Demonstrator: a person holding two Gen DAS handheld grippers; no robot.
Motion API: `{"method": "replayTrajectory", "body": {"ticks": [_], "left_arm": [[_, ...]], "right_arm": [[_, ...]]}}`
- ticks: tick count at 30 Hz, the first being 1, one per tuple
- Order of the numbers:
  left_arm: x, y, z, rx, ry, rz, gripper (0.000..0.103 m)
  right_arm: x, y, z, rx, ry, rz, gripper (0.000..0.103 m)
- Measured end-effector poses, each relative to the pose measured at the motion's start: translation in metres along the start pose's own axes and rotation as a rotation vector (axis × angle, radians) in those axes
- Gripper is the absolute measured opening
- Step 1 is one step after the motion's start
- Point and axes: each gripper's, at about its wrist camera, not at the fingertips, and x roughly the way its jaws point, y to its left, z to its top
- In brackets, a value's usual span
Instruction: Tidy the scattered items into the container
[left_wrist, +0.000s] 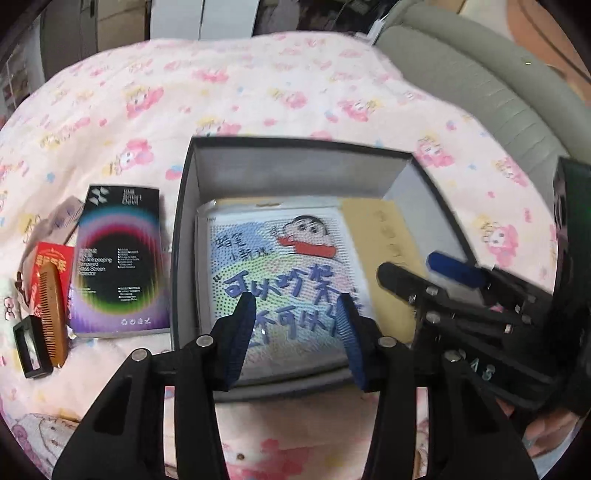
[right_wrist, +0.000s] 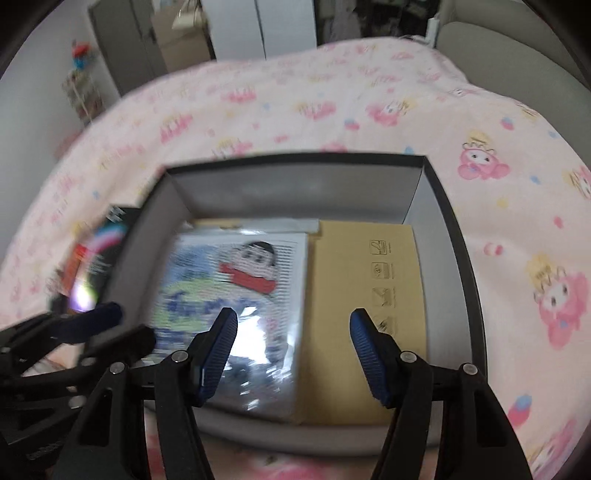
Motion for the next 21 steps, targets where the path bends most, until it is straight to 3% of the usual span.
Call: {"method": "replayTrajectory", "body": {"ticks": [6,13,21], "left_arm": [[-0.052,-0.012,-0.021,0.072,-0.081,0.008,0.045],[-0.114,-0.009,-0.044,0.113,-0.160,0.020,0.046],[-0.150,0.055,-0.065,0.021,-0.188,0.063,0.046]], "right_arm": [[-0.050,0.014,-0.025,0.035,-0.080,0.012,0.059],[-0.100,0.053,-0.042,-0.042,-0.170,0.005,0.059],[-0.099,0.123,-0.041,-0.159,-0.144,0.128,0.058]]}}
